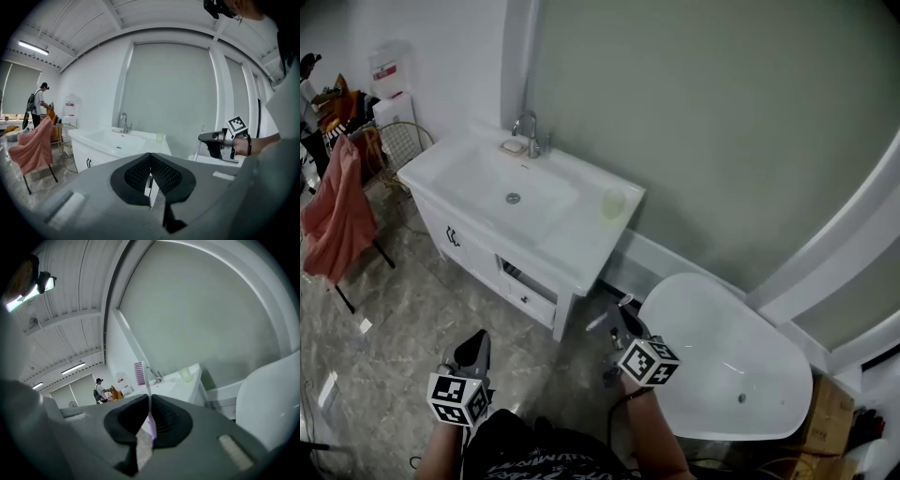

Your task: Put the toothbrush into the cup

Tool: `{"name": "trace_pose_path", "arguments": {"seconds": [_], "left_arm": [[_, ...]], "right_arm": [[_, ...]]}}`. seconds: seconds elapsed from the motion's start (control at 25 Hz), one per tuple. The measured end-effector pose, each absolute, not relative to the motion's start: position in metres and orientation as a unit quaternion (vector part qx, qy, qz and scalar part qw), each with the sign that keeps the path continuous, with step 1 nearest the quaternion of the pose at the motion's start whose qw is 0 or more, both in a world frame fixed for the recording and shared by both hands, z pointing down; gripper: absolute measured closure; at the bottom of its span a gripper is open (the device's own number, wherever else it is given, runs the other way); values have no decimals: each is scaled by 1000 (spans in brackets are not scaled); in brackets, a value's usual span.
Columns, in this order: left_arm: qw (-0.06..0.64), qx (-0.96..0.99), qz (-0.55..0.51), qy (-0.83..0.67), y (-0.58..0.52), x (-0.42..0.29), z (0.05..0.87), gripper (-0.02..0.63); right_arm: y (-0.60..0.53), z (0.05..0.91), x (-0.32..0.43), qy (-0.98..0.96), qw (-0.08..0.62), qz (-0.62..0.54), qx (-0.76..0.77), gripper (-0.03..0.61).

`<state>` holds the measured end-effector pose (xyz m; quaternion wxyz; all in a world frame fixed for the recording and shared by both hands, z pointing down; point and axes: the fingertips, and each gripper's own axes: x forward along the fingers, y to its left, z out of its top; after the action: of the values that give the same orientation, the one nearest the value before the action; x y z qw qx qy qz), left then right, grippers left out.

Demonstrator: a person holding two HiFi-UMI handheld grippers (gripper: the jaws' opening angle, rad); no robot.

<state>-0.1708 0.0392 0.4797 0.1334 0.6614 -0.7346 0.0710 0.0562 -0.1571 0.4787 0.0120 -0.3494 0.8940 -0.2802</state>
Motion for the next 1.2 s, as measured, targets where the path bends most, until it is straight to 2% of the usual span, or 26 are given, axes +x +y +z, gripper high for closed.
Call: {"name": "trace_pose_path", "arguments": {"seconds": [0.48,1.2], "left_arm": [[141,721,63,-675,-81,-201,485,604],[114,816,58,-563,-346,-248,462,604]], "right_arm": [[-236,479,49,869,33,-276,-410,557],[-417,429,11,826,70,-243,-504,557]]}}
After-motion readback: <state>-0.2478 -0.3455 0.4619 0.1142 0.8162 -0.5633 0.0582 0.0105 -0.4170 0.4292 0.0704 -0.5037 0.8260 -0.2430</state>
